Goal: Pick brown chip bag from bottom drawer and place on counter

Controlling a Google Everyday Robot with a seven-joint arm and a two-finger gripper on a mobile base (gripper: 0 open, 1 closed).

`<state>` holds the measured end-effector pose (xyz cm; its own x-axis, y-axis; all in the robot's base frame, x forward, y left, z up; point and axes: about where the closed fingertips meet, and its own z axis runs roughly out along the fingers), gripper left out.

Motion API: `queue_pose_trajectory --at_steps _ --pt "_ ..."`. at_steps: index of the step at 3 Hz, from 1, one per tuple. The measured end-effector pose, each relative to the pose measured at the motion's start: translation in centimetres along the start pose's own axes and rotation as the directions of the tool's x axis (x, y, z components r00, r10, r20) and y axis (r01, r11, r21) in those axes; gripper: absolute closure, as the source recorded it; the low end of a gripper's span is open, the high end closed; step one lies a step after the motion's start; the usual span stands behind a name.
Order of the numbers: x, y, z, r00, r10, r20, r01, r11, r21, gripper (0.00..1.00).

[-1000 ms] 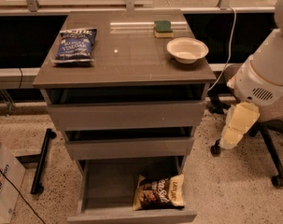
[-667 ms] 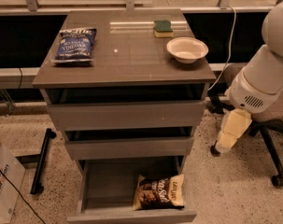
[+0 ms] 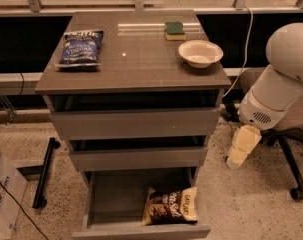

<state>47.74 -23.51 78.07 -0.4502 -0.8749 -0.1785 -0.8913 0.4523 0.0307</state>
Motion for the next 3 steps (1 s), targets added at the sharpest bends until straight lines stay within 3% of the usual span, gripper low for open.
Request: queue_pose_trajectory --at_steps 1,3 --pt "-0.4 -0.9 1.2 0.999 0.036 0.003 -0.036 0.9994 0.003 0.0" --pt "-0.7 -6.0 7.8 0.974 0.228 0.006 -0.228 0.9729 0.039 0.0"
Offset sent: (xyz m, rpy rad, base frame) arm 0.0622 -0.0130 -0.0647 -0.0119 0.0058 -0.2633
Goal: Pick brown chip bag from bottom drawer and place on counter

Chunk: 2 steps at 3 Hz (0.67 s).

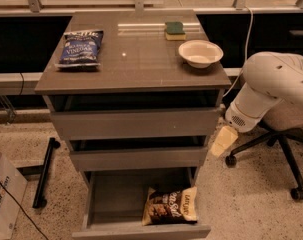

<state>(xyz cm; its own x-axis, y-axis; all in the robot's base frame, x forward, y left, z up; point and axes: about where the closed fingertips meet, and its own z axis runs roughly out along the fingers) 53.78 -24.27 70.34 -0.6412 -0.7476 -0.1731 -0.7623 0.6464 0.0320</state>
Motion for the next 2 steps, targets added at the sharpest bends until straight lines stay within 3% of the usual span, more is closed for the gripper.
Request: queue_pose_trajectory --at_steps 1,2 --pt "0.76 -1.16 2.24 0.998 0.066 0.006 -0.066 0.9978 0.002 0.0" --pt "0.72 -1.18 2.32 0.998 0.067 0.007 -0.067 0.9977 0.002 0.0"
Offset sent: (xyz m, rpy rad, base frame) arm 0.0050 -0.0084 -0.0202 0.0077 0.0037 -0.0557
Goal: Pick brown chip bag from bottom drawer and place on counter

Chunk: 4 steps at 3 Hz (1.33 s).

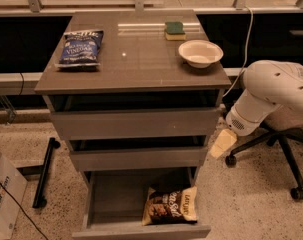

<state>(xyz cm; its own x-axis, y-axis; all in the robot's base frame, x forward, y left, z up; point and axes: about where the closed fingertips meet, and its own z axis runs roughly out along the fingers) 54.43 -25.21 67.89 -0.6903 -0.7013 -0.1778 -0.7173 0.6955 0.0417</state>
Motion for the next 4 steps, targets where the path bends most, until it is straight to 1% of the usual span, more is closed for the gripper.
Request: queue_pose_trajectory --at_steps 1,2,3,4 --pt "0.7 0.5 0.9 1.0 -0.015 -0.004 0.015 0.9999 0.004 0.0" --pt "2.2 1.8 2.4 0.999 -0.034 0.029 0.035 0.9988 -0.034 0.0" --pt "3.2 2.7 3.7 0.996 -0.018 0.091 0.025 0.9969 -0.075 0.0" --pt "2.6 3.1 6.3 0.991 0.016 0.131 0.0 0.9927 -0.121 0.0"
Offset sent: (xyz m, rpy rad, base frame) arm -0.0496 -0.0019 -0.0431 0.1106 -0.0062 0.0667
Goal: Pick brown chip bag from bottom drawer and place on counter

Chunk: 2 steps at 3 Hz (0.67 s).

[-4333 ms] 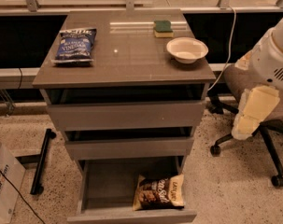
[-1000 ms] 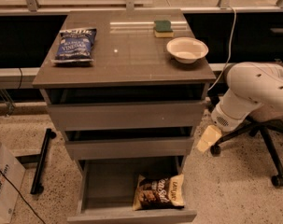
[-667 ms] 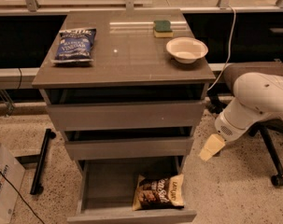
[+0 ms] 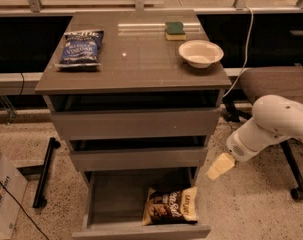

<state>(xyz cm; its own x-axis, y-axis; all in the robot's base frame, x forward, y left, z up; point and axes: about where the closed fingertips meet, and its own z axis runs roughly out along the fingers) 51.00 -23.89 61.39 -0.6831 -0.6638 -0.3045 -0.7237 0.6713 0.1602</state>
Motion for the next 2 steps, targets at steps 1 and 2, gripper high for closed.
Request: queue_pose_trajectory --at_steps 1,2 --pt "-0.6 0.2 3.8 0.999 0.035 -0.004 -0.035 0.9984 -0.045 0.0" --pt "-0.7 0.4 8.1 0.996 0.082 -0.03 -0.085 0.9903 -0.11 0.0"
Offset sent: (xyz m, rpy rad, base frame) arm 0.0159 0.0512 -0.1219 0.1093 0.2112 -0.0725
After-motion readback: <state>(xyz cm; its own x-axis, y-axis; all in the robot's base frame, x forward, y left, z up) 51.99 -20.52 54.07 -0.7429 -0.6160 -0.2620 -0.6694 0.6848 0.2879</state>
